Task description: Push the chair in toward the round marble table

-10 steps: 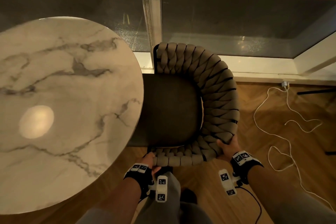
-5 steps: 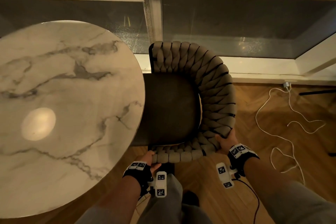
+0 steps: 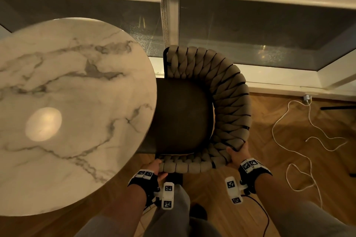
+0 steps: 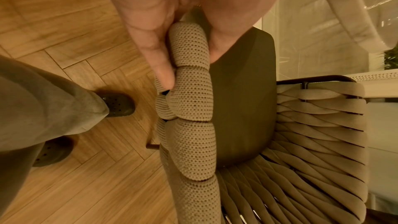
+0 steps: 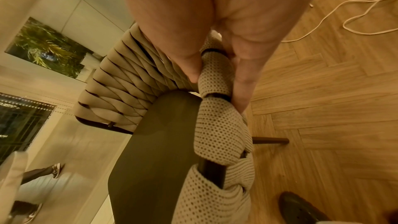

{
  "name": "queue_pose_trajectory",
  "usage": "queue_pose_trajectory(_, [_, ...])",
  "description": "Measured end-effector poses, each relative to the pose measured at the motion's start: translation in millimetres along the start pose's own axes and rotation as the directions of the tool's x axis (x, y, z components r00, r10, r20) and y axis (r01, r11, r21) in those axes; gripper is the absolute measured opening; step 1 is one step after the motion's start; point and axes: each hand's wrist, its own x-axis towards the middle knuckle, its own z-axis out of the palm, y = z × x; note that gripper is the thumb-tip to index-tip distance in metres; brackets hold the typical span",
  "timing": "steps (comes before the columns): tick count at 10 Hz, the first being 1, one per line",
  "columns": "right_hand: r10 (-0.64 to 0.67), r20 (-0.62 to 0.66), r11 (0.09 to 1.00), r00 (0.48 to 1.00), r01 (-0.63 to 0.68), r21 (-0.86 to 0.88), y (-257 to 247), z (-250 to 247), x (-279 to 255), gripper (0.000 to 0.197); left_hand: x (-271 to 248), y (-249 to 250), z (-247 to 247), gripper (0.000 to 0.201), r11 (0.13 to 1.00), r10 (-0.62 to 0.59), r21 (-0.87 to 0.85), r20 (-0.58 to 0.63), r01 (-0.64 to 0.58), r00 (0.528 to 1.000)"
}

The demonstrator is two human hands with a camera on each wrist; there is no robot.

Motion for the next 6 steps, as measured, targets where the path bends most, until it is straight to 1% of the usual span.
queue_pose_trajectory(1, [0.016,-0.006,0.998,1.0,-0.016,0.056,2,1,2,0.074,-5,-1,3,0.013,0.999,0.038,-0.024,0.004,-0.038,0.999])
queue_pose_trajectory(2, [0.026,-0.011,0.997,1.0,-0.025,0.075,1,4,2,0.065,-3,0,1,0.013,0.999,0.039,-0.027,-0.003,-0.039,0.999])
queue_pose_trajectory(3, [0.014,-0.01,0.999,1.0,-0.013,0.034,-1,5,-4,0.065,-2,-2,-5,0.023,0.997,0.077,-0.022,-0.015,-0.078,0.997])
queue_pose_trajectory(4, [-0.035,0.017,0.999,0.999,0.034,0.021,2,0,-9,0.065,-2,-6,-8,0.031,0.99,0.139,0.013,-0.048,-0.138,0.989])
queue_pose_trajectory(5, [-0.069,0.155,0.996,0.985,0.06,0.063,19,-11,-2,0.047,-15,-15,-22,0.037,0.96,0.248,0.154,-0.082,-0.233,0.965])
queue_pose_trajectory(6, [0.058,0.225,0.989,0.973,-0.086,0.118,26,-17,-6,0.031,-18,-22,-34,0.039,0.938,0.29,0.218,-0.061,-0.271,0.955])
